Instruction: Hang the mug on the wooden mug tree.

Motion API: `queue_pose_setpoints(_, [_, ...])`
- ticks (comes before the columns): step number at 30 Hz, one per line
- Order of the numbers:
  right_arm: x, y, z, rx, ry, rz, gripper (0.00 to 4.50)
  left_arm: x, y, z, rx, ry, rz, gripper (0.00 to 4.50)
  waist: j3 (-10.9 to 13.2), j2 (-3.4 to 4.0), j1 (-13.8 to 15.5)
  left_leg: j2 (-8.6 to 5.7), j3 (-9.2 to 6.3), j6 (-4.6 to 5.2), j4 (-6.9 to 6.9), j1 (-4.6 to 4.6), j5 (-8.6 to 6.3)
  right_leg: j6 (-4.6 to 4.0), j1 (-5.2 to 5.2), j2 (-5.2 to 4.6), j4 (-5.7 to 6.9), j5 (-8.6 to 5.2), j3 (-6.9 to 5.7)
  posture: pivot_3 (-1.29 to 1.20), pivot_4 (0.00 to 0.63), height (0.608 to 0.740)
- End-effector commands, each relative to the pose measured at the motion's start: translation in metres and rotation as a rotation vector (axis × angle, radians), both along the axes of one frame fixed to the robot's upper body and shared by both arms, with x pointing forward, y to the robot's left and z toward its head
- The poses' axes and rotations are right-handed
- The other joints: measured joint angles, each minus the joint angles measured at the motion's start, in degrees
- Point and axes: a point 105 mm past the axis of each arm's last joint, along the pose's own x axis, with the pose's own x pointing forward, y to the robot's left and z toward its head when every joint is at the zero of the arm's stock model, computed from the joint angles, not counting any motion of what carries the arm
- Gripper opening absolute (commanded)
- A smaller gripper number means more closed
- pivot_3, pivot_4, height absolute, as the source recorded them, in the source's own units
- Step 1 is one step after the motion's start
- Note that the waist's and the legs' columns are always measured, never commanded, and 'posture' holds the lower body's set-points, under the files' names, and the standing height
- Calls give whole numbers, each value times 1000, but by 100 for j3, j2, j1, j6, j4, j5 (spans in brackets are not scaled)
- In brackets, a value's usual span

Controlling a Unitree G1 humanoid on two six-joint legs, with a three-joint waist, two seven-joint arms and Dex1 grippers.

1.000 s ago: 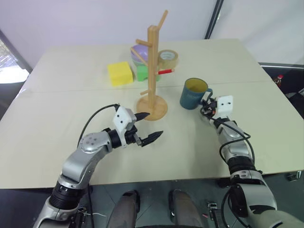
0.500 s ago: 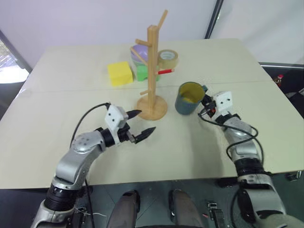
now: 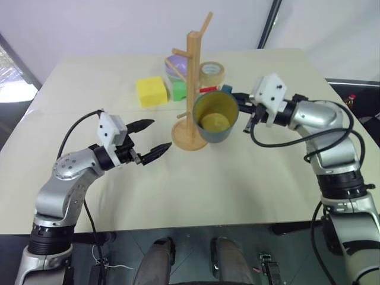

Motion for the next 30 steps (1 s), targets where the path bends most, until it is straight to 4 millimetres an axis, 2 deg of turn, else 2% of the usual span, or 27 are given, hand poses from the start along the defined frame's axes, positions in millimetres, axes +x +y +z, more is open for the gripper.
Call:
queue_pose_setpoints(1, [4, 0, 11, -23, -18, -3, 47, -9, 1, 18, -36, -51, -20, 4500, 1, -2, -10, 0, 1, 0, -1, -1, -1, 9, -2, 0, -1, 5, 0, 0, 150, 740])
queue_pose_setpoints(17, [21, 2, 17, -76, -26, -13, 47, -23, -4, 27, -73, -43, -66, 4500, 2, -2, -20, -1, 5, 0, 4, -1, -1, 6, -3, 0, 2, 5, 1, 0, 150, 740])
queue_pose_setpoints(30, [37, 16, 11, -122, 3, -12, 47, -22, -8, 29, -74, -44, -78, 4500, 2, -2, -34, -2, 7, 0, 4, 0, -1, 10, -4, 1, 4, 7, 1, 0, 150, 740])
